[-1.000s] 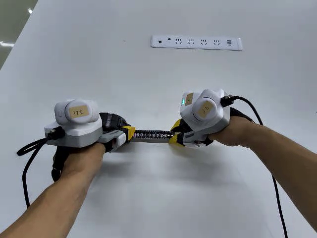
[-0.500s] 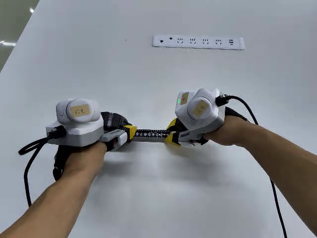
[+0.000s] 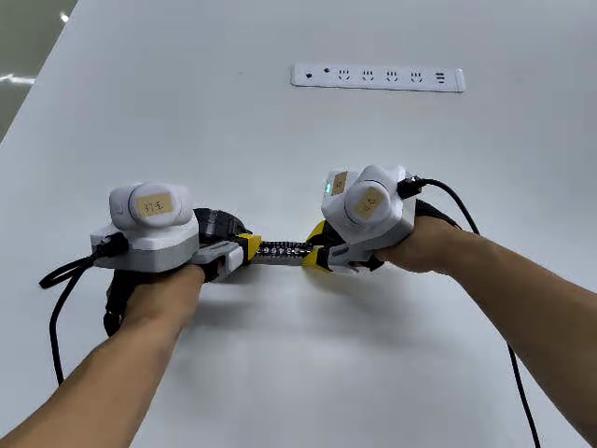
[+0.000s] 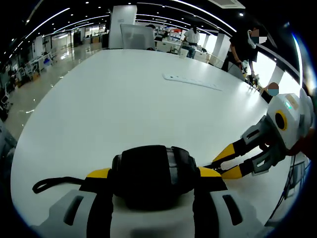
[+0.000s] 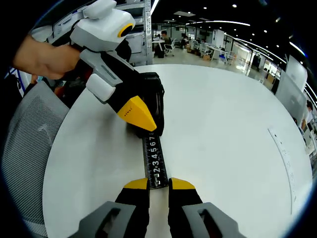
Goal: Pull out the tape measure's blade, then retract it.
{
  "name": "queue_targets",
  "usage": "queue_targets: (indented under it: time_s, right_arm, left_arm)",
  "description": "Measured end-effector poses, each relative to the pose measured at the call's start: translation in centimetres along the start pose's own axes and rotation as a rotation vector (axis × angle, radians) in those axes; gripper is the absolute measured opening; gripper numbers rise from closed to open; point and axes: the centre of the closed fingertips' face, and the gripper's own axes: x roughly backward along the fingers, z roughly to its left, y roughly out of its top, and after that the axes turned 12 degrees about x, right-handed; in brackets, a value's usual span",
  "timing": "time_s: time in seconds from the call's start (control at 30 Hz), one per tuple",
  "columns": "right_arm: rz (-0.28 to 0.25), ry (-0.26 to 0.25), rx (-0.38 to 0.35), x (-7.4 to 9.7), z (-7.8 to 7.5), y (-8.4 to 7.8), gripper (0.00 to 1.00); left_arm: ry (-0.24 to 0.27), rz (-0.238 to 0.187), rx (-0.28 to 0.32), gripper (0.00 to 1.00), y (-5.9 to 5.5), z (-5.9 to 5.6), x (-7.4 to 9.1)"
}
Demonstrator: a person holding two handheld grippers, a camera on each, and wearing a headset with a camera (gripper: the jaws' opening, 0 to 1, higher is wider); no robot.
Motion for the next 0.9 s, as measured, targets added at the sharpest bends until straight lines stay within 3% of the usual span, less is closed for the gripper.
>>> queue_targets:
  time_s: [0.9]
  right_arm:
    - [-0.073,0.004,0.0,-2.2,-0.3,3.1,0.1]
  left_arm:
    - [-0.003,0.004,0.017,0.61,0.1,0.1,0.1]
